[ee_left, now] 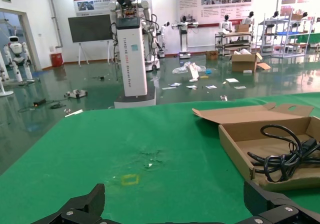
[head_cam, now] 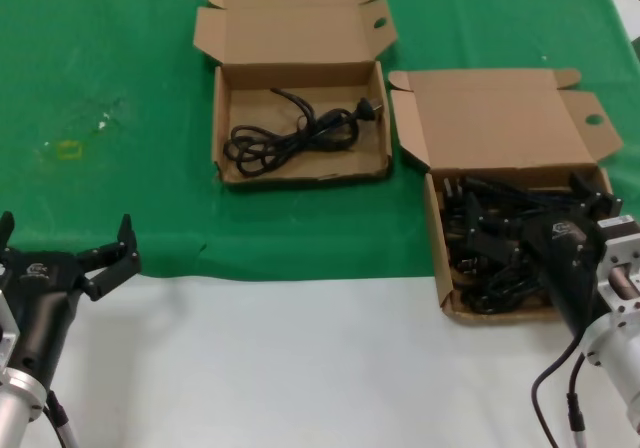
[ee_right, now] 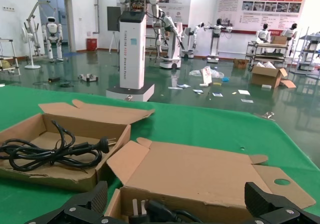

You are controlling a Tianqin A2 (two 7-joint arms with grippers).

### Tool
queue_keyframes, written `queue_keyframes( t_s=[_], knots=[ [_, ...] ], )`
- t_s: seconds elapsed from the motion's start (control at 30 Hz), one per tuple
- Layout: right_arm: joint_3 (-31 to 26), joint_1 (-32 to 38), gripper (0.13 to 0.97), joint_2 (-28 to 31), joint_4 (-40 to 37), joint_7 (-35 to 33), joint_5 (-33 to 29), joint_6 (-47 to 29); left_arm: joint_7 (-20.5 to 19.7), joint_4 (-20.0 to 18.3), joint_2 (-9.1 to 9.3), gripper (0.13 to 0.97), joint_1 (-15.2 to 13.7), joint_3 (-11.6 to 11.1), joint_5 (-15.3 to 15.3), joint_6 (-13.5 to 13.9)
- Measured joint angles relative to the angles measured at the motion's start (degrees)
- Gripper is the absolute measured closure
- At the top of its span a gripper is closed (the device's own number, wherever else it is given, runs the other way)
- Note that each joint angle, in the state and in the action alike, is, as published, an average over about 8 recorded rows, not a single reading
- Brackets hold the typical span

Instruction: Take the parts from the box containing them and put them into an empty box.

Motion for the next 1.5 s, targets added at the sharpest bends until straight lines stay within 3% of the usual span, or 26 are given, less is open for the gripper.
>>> queue_keyframes(
  t_s=[1.5],
  knots=[
    [0.0,0.0,0.129,0.0,0.0,0.0,0.0,0.0,0.0,0.0,0.00,0.132,0.0,0.0,0.0,0.0]
  ],
)
